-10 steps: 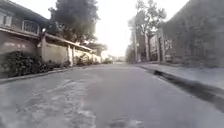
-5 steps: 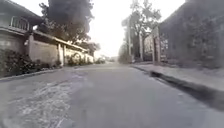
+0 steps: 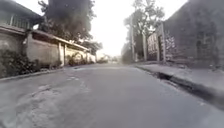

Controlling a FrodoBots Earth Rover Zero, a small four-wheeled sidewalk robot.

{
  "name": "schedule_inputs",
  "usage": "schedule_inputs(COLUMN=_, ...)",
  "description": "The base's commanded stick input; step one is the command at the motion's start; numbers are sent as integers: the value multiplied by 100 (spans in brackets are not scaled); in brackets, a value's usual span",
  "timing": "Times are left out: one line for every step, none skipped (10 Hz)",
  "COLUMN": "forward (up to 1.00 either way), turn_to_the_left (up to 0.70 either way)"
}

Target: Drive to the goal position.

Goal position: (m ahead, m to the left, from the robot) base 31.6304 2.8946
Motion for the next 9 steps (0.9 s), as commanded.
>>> schedule_inputs(forward=100, turn_to_the_left=-4)
schedule_inputs(forward=100, turn_to_the_left=-24)
schedule_inputs(forward=100, turn_to_the_left=-28)
schedule_inputs(forward=100, turn_to_the_left=2)
schedule_inputs(forward=100, turn_to_the_left=2)
schedule_inputs(forward=100, turn_to_the_left=2)
schedule_inputs(forward=100, turn_to_the_left=2)
schedule_inputs(forward=100, turn_to_the_left=2)
schedule_inputs(forward=100, turn_to_the_left=2)
